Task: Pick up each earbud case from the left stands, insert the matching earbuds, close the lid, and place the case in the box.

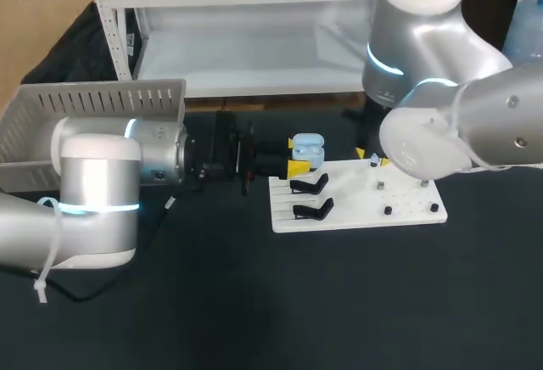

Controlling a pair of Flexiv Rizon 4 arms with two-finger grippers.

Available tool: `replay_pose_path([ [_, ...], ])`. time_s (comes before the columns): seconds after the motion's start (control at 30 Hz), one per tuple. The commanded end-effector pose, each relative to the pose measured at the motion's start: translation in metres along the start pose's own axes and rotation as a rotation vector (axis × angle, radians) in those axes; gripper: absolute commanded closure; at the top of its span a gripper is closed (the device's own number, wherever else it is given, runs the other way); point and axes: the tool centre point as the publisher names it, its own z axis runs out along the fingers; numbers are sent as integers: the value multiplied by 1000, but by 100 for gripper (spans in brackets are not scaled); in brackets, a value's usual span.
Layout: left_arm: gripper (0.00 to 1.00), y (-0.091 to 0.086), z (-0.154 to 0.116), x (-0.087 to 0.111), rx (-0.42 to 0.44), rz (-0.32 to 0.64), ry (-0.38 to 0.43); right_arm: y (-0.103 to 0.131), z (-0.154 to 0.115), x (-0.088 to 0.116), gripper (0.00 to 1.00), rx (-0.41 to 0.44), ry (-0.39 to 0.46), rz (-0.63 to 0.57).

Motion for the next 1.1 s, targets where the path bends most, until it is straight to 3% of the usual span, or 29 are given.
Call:
replay_pose_path([
  [0.03, 100, 0, 0, 0, -2, 1, -1, 0, 0, 0, 63, 6, -3, 5],
  [1.1, 100, 0, 0, 0, -2, 1, -1, -5, 3, 3, 73, 22, 18, 2],
])
